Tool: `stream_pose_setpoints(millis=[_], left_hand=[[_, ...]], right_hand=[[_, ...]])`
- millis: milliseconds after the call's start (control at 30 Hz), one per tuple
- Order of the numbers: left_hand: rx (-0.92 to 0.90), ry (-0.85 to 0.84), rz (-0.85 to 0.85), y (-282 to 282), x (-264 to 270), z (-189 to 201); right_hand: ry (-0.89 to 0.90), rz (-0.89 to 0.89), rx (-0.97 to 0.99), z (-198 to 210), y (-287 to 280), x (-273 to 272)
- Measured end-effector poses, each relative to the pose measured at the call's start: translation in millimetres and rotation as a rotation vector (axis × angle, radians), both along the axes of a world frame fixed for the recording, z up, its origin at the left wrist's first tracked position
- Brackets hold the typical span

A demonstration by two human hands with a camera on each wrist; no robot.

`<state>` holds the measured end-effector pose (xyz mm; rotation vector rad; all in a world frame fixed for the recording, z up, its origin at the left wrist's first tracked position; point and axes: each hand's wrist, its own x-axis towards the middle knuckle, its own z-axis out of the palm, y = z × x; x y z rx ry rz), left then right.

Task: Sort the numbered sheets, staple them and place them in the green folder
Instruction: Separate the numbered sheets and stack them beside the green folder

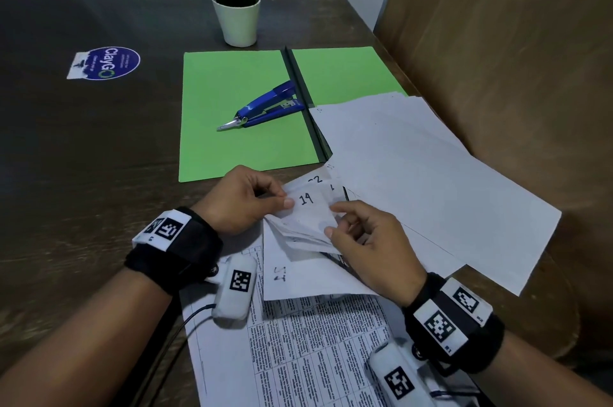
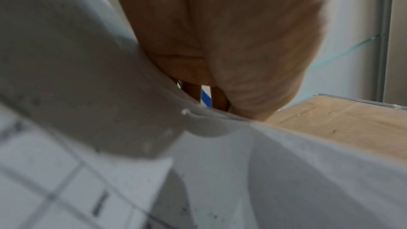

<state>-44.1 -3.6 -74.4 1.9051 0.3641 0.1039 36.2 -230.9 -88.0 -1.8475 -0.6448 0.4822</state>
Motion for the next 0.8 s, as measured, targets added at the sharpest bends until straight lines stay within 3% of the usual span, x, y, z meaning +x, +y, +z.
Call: stream_pose_setpoints(millis=[300, 567, 800], left_hand=[[0.042, 0.004, -0.023, 0.0, -0.7, 1.3], [0.016, 0.028, -0.038, 1.2, -2.9, 2.7], [-0.169, 0.040, 0.054, -6.2, 0.9, 6.9]], right_hand=[[-0.247, 0.023, -0.044, 1.5, -1.8, 0.0], [-0.160, -0.027, -0.080, -5.1, -1.7, 3.6], [-0.153, 0.157, -0.034, 0.6, -3.1, -2.3]])
